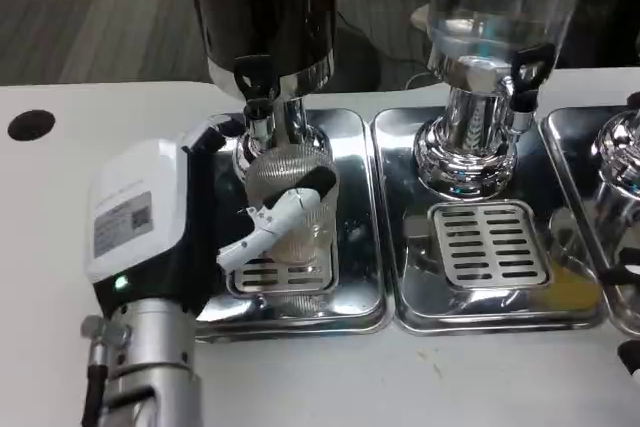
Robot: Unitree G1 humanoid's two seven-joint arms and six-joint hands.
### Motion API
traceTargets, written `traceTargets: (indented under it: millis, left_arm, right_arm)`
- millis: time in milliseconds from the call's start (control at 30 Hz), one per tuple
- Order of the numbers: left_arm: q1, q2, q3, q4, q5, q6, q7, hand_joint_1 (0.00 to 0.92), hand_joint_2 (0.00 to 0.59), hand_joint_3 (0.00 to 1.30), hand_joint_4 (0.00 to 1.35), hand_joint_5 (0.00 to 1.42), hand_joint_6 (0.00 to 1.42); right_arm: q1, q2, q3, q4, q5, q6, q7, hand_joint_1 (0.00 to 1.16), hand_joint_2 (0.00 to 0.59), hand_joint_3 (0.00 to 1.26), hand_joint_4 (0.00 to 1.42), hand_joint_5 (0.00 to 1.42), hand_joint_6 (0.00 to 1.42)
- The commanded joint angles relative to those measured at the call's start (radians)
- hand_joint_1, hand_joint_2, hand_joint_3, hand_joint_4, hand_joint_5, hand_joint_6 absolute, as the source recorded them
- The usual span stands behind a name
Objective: Grasp the cup under the faucet to collect the drink, then remove the cup.
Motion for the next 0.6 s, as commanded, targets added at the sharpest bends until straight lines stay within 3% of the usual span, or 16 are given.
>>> traceTargets:
  millis: [33,600]
  left_arm:
    - [0.059,0.005,0.008,-0.101,0.034,-0.041,-0.019,0.071,0.046,0.36,0.33,0.68,0.81]
    - [0.125,-0.044,0.027,-0.258,0.050,-0.159,-0.052,0.088,0.055,0.33,0.25,0.75,0.86]
  right_arm:
    - [0.002,0.000,0.003,-0.002,0.023,-0.001,0.005,0.48,0.342,0.28,0.10,0.07,0.00]
    - [0.024,-0.008,-0.005,-0.001,0.042,-0.019,0.010,0.47,0.340,0.28,0.10,0.07,0.00]
